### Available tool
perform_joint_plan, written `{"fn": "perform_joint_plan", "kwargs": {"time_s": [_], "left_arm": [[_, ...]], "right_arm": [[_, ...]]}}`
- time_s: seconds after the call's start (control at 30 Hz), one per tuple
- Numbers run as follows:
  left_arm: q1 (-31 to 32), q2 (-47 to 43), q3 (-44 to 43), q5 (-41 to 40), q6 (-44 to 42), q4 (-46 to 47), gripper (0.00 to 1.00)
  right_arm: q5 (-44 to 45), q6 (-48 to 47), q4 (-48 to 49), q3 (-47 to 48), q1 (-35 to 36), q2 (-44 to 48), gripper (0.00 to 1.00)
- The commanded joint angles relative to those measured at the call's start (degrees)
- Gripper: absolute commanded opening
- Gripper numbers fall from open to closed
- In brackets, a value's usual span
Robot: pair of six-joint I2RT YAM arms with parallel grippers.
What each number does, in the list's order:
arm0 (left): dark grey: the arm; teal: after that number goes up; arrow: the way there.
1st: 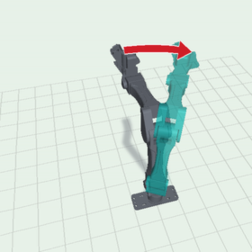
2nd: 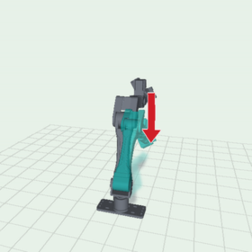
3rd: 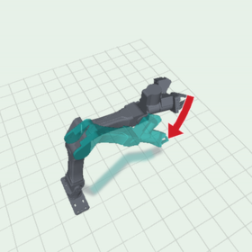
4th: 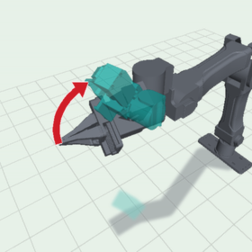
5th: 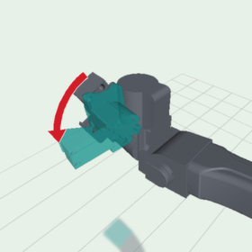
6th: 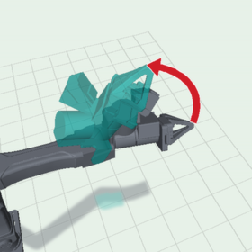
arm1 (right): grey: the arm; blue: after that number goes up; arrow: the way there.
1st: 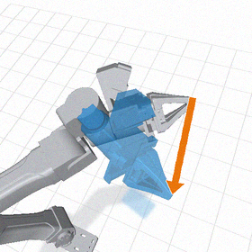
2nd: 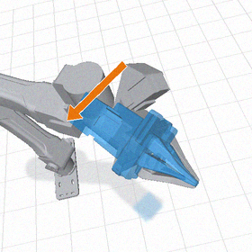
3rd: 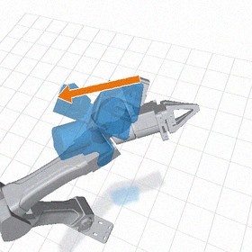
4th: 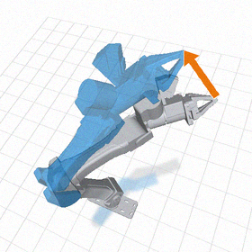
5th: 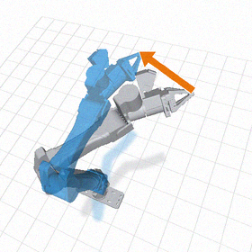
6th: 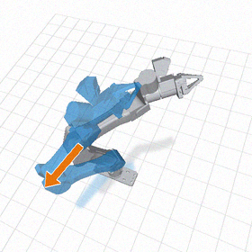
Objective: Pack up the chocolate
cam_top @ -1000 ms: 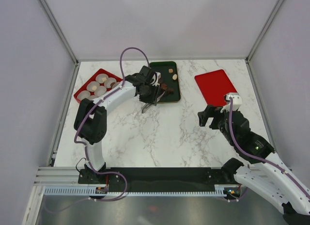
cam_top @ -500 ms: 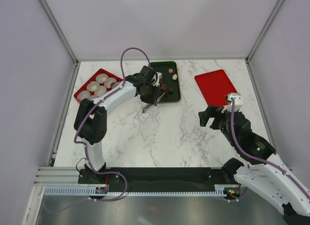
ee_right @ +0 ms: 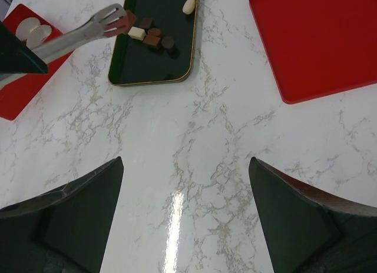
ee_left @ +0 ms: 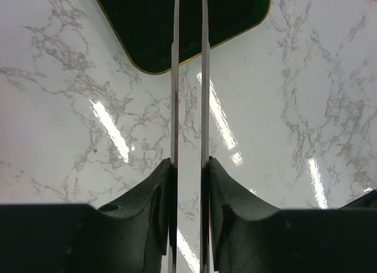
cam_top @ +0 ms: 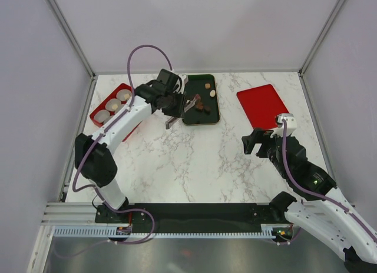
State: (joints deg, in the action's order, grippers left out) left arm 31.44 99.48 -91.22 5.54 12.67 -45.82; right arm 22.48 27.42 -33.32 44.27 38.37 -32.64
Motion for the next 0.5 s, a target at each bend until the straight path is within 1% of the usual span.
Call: {"fn": "perform_joint_plan", "kwargs": {"time_s": [0.0,0.1,0.13,0.2,0.23,0.27,0.33,0.47], "left_arm": [[-3.0,-4.7,-3.9,-3.6,2.4,-4.0,0.32],[-8.2,-6.3,-3.9,-5.3,3.4,-5.7,0.32],[-11.6,-6.8,-3.6,-5.5,3.8,-6.5,0.32],[-15.2,-8.1,-2.3,-5.4,4.6,-6.9,0.32],[-18.6,-9.6,-1.8,-5.3,4.9,-7.0,0.32],[-20.1,-10.4,-0.4,-5.4,5.1,-7.0,0.32],[-23.9,-12.6,1.0,-8.3,5.6,-7.1,0.32],[-28.6,-15.9,5.7,-12.0,6.4,-7.1,0.33]], "right_arm": [[-0.2,0.4,0.5,2.0,0.0,0.6,0.96],[-0.5,0.5,0.5,1.6,0.0,0.9,0.96],[-0.6,0.4,0.5,1.5,0.1,1.0,0.97],[-0.7,0.5,0.4,1.3,0.1,1.2,0.96],[-0.6,0.4,0.4,1.3,0.0,1.3,0.96],[-0.5,0.4,0.5,1.1,0.1,1.4,0.96],[-0.4,0.3,0.5,0.9,0.0,1.2,0.96],[-0.6,-0.2,0.7,1.1,0.0,0.5,0.96]]}}
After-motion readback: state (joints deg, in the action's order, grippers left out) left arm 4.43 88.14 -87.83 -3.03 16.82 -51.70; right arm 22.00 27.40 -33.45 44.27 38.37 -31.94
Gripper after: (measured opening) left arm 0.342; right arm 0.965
